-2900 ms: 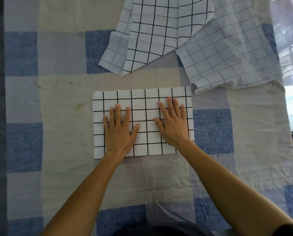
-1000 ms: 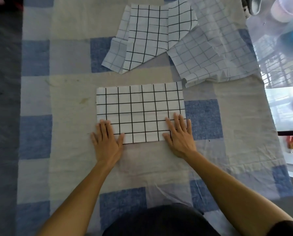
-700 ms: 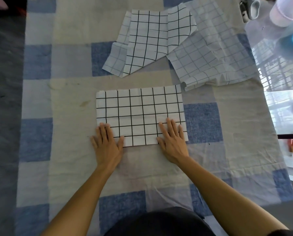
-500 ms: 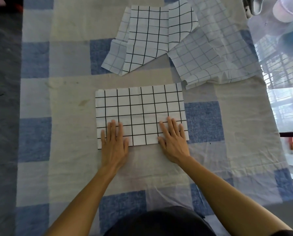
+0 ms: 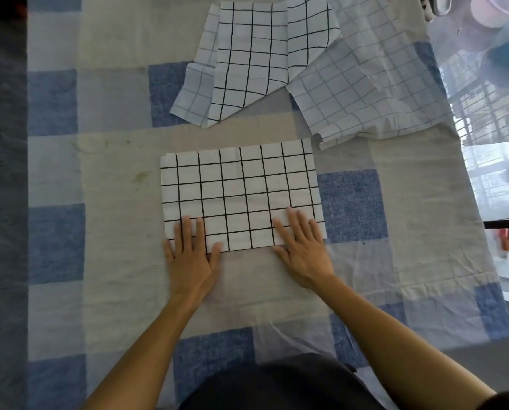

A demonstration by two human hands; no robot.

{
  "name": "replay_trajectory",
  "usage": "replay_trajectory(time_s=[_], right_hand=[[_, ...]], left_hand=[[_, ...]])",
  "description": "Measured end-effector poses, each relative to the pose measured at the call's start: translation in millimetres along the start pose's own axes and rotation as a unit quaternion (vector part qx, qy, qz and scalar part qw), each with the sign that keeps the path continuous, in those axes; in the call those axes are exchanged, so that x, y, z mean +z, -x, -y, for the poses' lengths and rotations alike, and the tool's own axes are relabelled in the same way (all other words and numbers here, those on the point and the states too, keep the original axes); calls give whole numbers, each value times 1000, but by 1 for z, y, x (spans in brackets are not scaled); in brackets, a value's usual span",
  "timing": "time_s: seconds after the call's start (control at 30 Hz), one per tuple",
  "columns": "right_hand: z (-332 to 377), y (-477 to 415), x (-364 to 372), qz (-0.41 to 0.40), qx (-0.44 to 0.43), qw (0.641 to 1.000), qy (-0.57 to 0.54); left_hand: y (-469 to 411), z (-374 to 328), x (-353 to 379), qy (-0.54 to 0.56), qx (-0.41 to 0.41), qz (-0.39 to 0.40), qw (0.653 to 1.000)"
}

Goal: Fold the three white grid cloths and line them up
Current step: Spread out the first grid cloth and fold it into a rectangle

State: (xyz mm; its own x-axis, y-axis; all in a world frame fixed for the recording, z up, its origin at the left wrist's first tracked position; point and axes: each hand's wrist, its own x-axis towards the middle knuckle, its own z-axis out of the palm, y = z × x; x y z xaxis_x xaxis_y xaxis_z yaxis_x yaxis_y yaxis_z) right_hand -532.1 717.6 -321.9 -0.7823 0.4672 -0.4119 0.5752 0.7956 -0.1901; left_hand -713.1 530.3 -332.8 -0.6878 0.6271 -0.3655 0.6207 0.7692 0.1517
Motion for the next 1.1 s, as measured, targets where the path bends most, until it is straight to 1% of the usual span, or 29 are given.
replay_trajectory(time_s=[0.07, 0.13, 0.23, 0.3, 0.37, 0.43, 0.5, 0.53, 0.6, 0.67, 0.77, 0.87, 0.93, 1.03, 1.1], right_hand=[[-26, 12, -3, 11, 37, 999, 2], [-42, 19, -6, 30, 53, 998, 11], [-40, 22, -10, 36, 66, 997, 15], [-25, 24, -12, 16, 69, 997, 11], [-1, 23, -13, 4, 19, 1000, 0], [31, 18, -12, 23, -59, 998, -26], [61, 13, -7, 43, -113, 992, -43], [69, 13, -3, 49, -119, 991, -46], [68, 16, 6, 48, -102, 993, -36], [50, 24, 13, 26, -66, 997, -23], [20, 38, 14, 2, -1, 1000, -15], [13, 43, 11, 8, 15, 1000, -14], [17, 43, 9, 0, 18, 1000, -24], [27, 44, 11, -35, 21, 999, -34], [38, 47, 13, -64, 16, 997, -35]], left_hand=[[1, 12, -4, 5, -13, 2, 1000], [0, 15, -6, -1, -17, 3, 1000], [2, 13, -8, -3, -17, -6, 1000], [4, 8, -9, -4, 14, -28, 999], [8, -6, -8, -10, 79, -36, 996], [15, -21, 0, -4, 126, -22, 992], [23, -24, 11, -11, 123, -2, 992], [26, -20, 14, -14, 106, 2, 994], [31, -2, 16, -7, 63, -2, 998], [34, 17, 12, 9, 35, 0, 999], [36, 31, 5, 5, 36, 0, 999], [36, 28, 3, -13, 34, -7, 999], [36, 18, -2, -11, 64, -23, 998], [32, -8, -7, -1, 175, -59, 983], [26, -28, -9, 17, 224, -87, 970]])
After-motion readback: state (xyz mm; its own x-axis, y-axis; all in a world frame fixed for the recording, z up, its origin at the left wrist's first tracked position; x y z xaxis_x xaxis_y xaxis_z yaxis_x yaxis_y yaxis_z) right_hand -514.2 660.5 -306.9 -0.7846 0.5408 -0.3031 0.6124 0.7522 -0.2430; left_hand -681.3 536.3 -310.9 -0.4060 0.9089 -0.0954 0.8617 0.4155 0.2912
